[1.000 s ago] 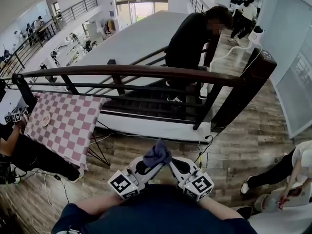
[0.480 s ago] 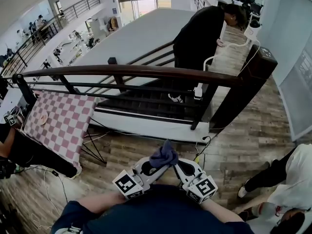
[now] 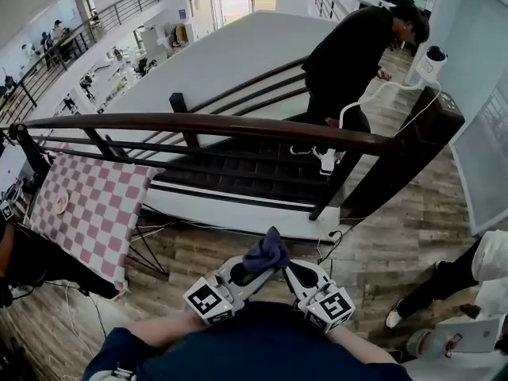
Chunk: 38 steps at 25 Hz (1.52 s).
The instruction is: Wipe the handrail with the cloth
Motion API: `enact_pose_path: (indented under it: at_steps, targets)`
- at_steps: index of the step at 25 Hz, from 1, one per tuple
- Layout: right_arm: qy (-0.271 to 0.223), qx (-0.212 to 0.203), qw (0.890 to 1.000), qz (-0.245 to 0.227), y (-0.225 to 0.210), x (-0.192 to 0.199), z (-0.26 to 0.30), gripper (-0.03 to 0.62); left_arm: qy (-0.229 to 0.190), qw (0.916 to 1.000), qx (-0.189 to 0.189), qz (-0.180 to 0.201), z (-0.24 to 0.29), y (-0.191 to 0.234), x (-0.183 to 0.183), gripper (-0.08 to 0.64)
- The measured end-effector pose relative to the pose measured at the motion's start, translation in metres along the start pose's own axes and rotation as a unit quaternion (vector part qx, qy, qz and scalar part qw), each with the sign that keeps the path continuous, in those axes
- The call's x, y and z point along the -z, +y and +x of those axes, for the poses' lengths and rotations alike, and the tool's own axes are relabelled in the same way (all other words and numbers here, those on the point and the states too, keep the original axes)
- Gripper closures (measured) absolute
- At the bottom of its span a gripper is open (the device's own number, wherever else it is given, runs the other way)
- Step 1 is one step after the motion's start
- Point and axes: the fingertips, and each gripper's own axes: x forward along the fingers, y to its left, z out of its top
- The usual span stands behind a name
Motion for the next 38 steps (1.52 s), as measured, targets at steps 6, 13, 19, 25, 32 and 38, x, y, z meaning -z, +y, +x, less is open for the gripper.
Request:
enact_pose_path:
  at_steps: [6, 13, 19, 25, 32, 38]
  targets:
    - [0.007, 0.024, 1.0, -0.005, -0.025, -0.019, 0.104, 0.581, -0.013, 0.9999, 0.004, -0.001, -0.01, 0.113, -0.026, 0.495]
    - [0.004, 0.054, 0.998, -0.015, -0.05, -0.056, 0.193, 0.581, -0.004, 0.9996, 0.012, 0.024, -0.025, 0.22, -0.054, 0.495]
    - [0.017, 0.066, 0.998, -0.009, -0.075, -0.059, 0.232, 0.581, -0.004, 0.9995, -0.018, 0.025, -0.025, 0.281, -0.067, 0.495]
    - [0.011, 0.057, 0.998, -0.009, -0.099, -0.074, 0.243, 0.581, 0.014, 0.9977, -0.051, 0.042, -0.014, 0.321, -0.076, 0.495]
    - [0.001, 0.03, 1.0, -0.006, -0.124, -0.087, 0.245, 0.581, 0.047, 0.9915, -0.096, 0.075, 0.011, 0.352, -0.082, 0.495]
    - [-0.007, 0.013, 1.0, -0.003, -0.14, -0.086, 0.241, 0.581, 0.072, 0.9835, -0.119, 0.116, 0.035, 0.377, -0.085, 0.495]
